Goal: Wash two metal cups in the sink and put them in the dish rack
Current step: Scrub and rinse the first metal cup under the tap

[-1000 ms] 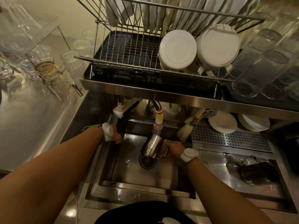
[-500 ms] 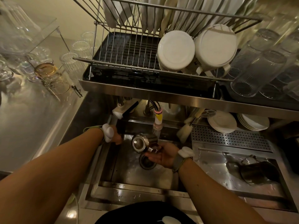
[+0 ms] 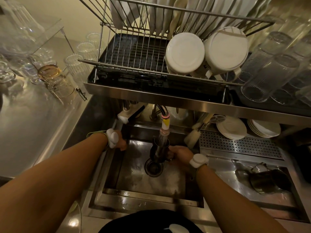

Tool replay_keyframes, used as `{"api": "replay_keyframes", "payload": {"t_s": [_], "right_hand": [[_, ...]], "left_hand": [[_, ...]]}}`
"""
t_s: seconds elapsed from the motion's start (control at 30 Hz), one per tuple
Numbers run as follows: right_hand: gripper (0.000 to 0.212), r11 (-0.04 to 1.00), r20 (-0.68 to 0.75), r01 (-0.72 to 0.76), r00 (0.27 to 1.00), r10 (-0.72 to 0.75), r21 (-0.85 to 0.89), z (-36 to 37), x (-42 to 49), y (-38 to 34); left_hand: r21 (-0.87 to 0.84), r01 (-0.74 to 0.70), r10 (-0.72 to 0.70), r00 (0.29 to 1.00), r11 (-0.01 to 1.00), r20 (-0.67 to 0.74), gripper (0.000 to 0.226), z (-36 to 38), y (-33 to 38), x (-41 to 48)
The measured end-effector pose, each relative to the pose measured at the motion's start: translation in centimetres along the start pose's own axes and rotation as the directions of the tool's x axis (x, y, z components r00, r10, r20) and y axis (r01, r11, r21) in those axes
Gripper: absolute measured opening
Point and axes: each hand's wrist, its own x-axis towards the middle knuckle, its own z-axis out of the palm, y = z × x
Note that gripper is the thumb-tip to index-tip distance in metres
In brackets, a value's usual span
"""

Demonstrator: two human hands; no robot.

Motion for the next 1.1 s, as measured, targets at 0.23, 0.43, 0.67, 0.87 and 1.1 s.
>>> {"api": "replay_keyframes", "payload": {"t_s": [0.23,0.43,0.67,0.87,1.1], "right_hand": [[0.031,0.99,-0.087,0.083,0.992,-0.093,-0.112,-0.7,1.3,0.0],[0.033,0.967,-0.069,0.136,0.986,-0.154,-0.216,-1.1,2.2,-0.1],[0.028,0.966,-0.059,0.127,0.988,-0.144,-0.226,-1.2,2.1,0.1],[0.031,0.971,-0.107,0.146,0.98,-0.168,-0.189,-1.1,2.4,-0.4],[0.031,0.965,-0.119,0.101,0.984,-0.132,-0.24,-1.5,2.1,-0.8]], "left_hand": [[-0.021,-0.043,0.043,0.999,0.999,-0.019,0.028,-0.1,-0.4,0.4],[-0.021,-0.058,0.056,0.997,0.998,-0.05,0.026,-0.1,0.0,0.4],[-0.016,-0.058,0.058,0.998,0.998,-0.041,0.027,0.0,-0.2,0.9],[0.009,-0.014,0.014,1.0,1.0,-0.026,0.034,-0.1,0.1,0.6],[-0.071,0.036,-0.039,0.999,0.997,-0.037,0.04,0.4,-0.2,1.2]]}}
